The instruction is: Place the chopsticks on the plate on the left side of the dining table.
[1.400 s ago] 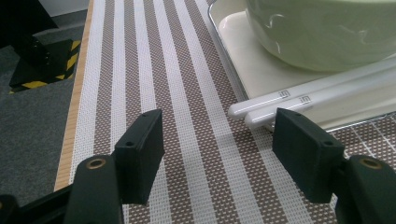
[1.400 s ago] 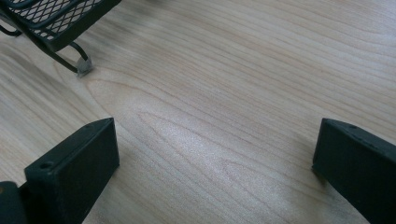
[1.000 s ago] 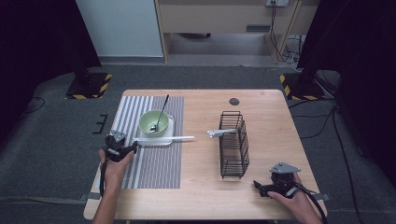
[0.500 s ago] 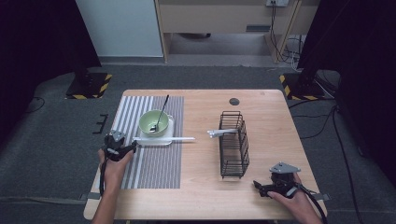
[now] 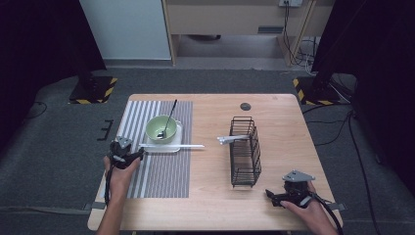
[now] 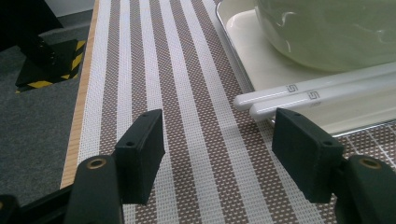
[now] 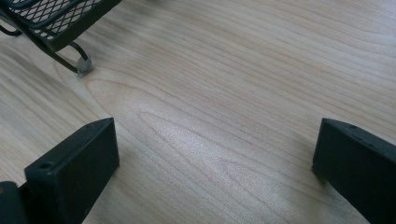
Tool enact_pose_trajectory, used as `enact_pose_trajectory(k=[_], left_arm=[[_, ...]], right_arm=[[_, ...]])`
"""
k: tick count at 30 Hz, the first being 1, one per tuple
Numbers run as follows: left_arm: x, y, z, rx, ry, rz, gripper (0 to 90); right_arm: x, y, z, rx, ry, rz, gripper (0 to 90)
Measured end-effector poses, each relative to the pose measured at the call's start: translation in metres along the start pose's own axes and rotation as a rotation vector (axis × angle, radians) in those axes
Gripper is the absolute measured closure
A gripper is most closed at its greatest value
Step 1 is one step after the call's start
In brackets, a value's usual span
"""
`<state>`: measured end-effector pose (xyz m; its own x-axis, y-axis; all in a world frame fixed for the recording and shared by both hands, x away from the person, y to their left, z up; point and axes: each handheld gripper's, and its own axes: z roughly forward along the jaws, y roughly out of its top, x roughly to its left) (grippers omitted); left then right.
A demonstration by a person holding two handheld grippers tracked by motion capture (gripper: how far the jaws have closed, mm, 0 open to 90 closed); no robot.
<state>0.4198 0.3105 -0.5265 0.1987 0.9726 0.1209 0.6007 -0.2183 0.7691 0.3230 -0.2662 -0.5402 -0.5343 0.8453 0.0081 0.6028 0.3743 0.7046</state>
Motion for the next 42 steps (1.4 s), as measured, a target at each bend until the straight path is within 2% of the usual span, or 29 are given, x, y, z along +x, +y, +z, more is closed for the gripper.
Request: enact_pose_trajectory(k=[17, 26, 31, 35, 42], left_arm=[[0.0, 0.0, -0.001, -0.004, -0.003, -0.005, 33.7], [-0.002, 0.001, -0.005, -0.008, -0.014, 0.006, 32.8], [-0.005, 0.002, -0.01, -0.009, -0.033, 0.008, 30.8], [-0.007, 0.004, -0.013, -0.013, -0.07, -0.01, 28.8], [-0.011, 0.008, -0.019, -0.001, -0.103, -0.004, 21.0]], right_arm=[[0.0, 0.0, 0.0, -0.001, -0.001, 0.001, 0.4], [0.0, 0.0, 0.0, -0.001, -0.001, 0.001, 0.4], [0.0, 0.0, 0.0, 0.0, -0.001, 0.001, 0.4], [0.0, 0.0, 0.0, -0.001, -0.001, 0.001, 0.4], [0.0, 0.0, 0.0, 0.0, -0.001, 0.002, 0.4]])
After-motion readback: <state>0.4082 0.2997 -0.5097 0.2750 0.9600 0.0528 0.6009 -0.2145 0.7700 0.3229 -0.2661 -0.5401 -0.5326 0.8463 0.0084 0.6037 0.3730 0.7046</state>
